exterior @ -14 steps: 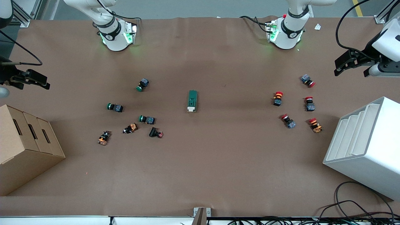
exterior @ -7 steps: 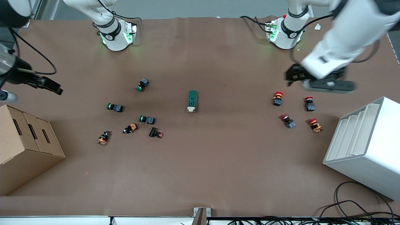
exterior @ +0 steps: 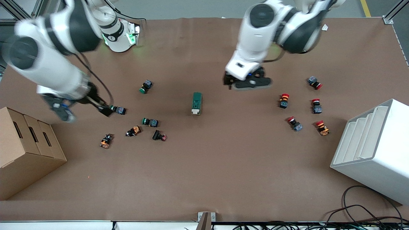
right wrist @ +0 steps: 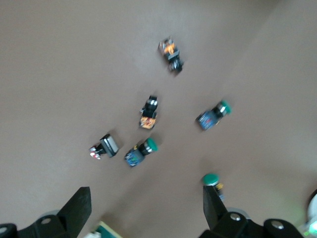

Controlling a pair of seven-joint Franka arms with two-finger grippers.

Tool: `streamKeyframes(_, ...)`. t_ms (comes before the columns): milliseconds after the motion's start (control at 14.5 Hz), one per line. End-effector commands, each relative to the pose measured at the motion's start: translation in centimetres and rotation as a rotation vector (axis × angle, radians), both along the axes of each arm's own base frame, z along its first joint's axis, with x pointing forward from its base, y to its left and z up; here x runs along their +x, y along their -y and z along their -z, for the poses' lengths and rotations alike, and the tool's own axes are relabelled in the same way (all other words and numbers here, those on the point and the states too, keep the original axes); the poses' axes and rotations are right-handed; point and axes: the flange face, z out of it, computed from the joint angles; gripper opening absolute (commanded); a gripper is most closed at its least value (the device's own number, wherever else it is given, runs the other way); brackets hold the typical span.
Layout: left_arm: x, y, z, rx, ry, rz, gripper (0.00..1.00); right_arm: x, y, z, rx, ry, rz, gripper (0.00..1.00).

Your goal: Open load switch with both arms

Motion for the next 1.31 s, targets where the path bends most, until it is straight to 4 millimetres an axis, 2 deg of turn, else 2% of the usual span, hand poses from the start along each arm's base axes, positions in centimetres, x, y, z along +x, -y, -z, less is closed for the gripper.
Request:
streamKeyframes(0, -3.4, 5.8, 4.5, 0.006, 0.038, -0.083, 1.0, 1.8, -4.5, 4.3, -0.033, -0.031, 0.143, 1.0)
streamKeyframes(138, -6.3, 9.1, 8.5, 0.04, 0.099, -0.128, 1.0, 1.9, -9.1, 8.5, -0.066, -0.069, 0.226, 1.0)
streamKeyframes(276, -10.1, 12.3, 12.9, 0.081, 0.192, -0.14, 0.99, 1.6, -13.6, 13.5, -0.081, -0.11, 0.301, 1.0)
streamKeyframes(552, -17.1, 16.2, 20.0, 0.057, 0.376, -0.184, 0.99, 0.5, -20.2, 20.3, -0.016, -0.152, 0.474, 1.0)
streamKeyframes(759, -20.9, 17.3, 24.0, 0.027, 0.498, -0.163, 0.99, -1.4, -23.9, 23.9, 0.012, -0.167, 0.515, 1.0)
streamKeyframes(897, -22.7, 17.6, 26.2, 0.01, 0.584, -0.127, 0.98, -3.1, -25.8, 25.4, 0.0, -0.189, 0.491, 1.0)
streamKeyframes(1103, -25.5, 17.4, 29.5, 0.005, 0.691, -0.074, 0.98, -5.3, -27.7, 26.7, -0.026, -0.206, 0.455, 1.0)
streamKeyframes(1241, -26.2, 16.9, 31.5, 0.014, 0.759, -0.03, 0.98, -6.0, -28.1, 27.7, -0.043, -0.217, 0.449, 1.0)
